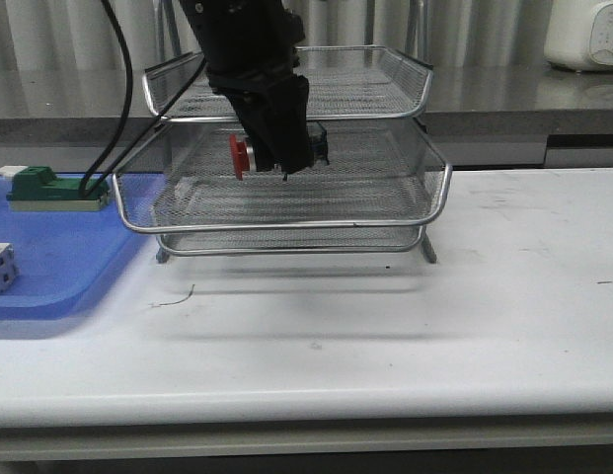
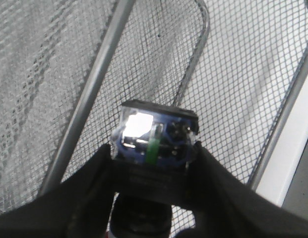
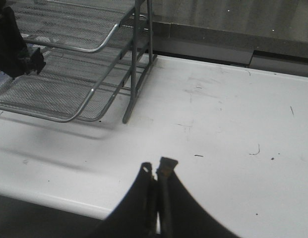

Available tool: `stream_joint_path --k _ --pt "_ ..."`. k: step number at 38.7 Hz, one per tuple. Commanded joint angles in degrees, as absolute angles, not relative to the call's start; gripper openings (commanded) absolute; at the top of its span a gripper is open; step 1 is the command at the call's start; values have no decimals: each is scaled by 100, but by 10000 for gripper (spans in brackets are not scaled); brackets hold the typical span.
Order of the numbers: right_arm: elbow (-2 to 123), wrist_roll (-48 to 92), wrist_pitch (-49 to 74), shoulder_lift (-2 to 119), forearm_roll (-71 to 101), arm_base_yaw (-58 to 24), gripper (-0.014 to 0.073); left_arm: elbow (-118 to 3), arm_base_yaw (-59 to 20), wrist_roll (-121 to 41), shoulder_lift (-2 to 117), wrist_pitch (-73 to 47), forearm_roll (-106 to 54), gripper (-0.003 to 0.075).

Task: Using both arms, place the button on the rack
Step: 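Lower the button onto the pulled-out middle tier and open the left gripper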

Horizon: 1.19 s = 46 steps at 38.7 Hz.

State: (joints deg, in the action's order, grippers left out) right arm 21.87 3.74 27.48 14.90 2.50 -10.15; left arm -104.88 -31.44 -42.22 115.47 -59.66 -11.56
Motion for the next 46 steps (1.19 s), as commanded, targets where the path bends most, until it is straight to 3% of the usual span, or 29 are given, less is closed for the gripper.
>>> stream_joint_path --k 1,9,24,46 --pt "2329 391 2296 1550 258 -1034 -61 -10653 -3173 -4172 11188 -5683 -1254 187" --pt "2329 391 2296 1550 258 -1034 -61 -10653 -3150 -4162 11188 -5648 -1244 302" --pt "2329 391 2296 1550 258 -1034 -61 -10653 -3140 -4006 11198 -5524 -1066 323" --pt "2329 391 2296 1550 258 -1034 -61 -10653 -3140 -4006 11187 -5752 -1093 475"
